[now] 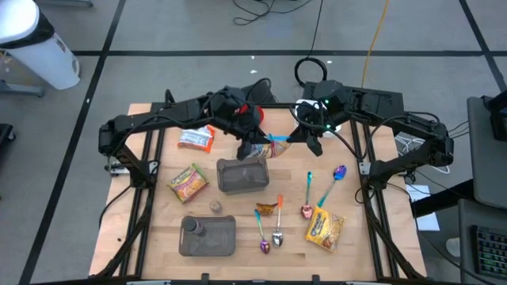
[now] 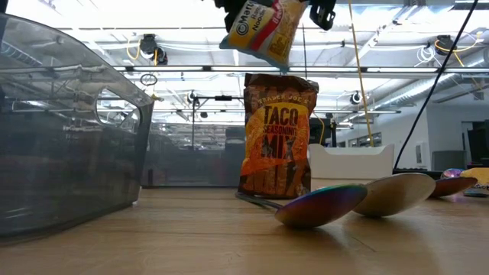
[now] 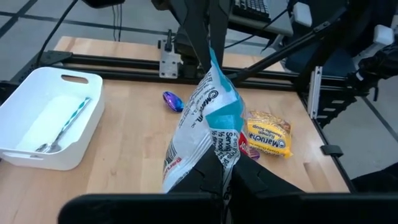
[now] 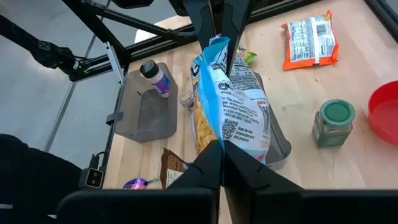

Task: Pick & Place Food Item
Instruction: Put the blue noodle pack into the top black bin

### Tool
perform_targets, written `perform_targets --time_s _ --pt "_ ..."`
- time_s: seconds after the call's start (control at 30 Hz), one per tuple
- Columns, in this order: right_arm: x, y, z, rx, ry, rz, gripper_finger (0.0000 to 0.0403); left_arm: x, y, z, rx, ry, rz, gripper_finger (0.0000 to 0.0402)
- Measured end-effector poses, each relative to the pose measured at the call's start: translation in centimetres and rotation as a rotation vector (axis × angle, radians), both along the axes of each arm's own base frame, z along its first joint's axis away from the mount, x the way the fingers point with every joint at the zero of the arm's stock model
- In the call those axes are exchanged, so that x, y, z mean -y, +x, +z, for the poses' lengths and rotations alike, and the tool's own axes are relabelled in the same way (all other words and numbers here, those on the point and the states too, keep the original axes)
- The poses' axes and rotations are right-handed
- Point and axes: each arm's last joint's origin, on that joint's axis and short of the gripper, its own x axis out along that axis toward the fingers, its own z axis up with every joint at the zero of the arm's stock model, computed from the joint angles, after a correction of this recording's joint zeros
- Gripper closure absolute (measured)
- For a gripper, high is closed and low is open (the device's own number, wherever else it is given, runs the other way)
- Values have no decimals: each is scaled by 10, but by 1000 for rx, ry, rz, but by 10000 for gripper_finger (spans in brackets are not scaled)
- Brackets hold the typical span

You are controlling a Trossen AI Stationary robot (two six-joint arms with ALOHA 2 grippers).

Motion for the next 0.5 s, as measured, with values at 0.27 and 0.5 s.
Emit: perform_targets --time_s 0.27,0.5 --pt "1 0 0 -1 -18 -19 402 -11 -8 8 47 -21 -35 329" --pt "1 2 3 32 -32 -18 403 -19 -21 21 79 -28 6 235"
